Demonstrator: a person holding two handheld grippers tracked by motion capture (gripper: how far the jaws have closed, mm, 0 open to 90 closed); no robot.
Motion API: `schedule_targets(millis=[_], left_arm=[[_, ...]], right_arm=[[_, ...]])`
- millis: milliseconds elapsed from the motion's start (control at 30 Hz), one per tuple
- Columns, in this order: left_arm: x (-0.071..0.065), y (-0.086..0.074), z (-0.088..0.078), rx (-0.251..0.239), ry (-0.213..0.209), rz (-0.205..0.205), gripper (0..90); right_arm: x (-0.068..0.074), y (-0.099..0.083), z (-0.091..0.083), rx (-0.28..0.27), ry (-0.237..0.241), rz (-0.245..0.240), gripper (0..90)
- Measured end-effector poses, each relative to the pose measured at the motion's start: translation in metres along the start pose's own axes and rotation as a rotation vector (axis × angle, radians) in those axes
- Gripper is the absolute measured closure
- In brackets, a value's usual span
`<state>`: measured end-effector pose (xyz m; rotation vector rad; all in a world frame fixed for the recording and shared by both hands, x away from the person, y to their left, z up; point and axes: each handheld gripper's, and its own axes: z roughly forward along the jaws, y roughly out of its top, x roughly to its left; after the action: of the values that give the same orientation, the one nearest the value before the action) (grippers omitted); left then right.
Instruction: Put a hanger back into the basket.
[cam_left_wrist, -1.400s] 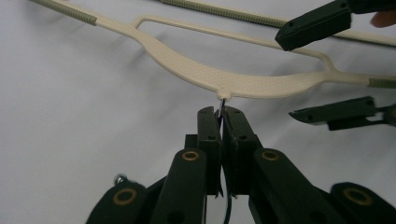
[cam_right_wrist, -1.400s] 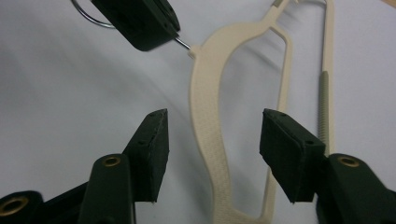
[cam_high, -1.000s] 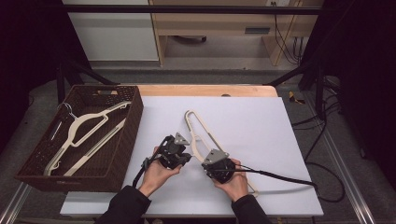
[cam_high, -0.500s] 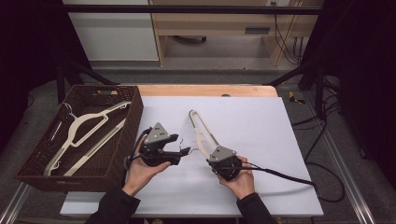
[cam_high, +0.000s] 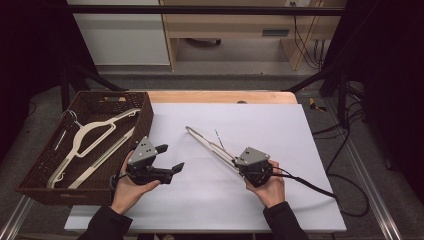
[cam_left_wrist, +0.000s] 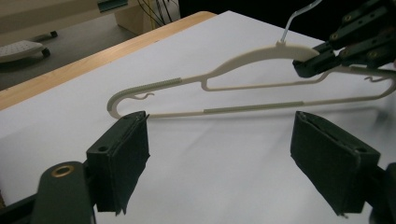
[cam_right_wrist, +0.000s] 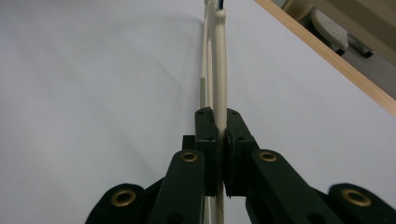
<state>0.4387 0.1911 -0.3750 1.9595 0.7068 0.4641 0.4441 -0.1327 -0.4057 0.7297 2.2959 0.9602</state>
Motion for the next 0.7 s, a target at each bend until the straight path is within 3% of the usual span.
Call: schedule_targets(millis=[133,300,400,567,700], left_arm=[[-0.001,-0.003,-0.001,0.004,-0.012,0.025,19.3],[-0.006,-0.002,0.008,0.045,-0.059,0.062,18.0],[-0.009,-0.001,0.014,0.067,-0.082,0.099,18.6],[-0.013,0.003,0.024,0.1,-0.127,0.156,26.0],[-0.017,0.005,0.034,0.13,-0.161,0.188,33.7]], right_arm=[[-0.002,0.002,-0.008,-0.026,0.079,-0.006,87.0],[0.003,0.004,-0.017,-0.089,0.223,-0.005,87.0],[0.009,0.007,-0.019,-0.096,0.284,-0.027,86.9],[0.017,0.012,-0.017,-0.097,0.362,-0.047,86.9],[0.02,0.013,-0.014,-0.095,0.386,-0.056,86.9]])
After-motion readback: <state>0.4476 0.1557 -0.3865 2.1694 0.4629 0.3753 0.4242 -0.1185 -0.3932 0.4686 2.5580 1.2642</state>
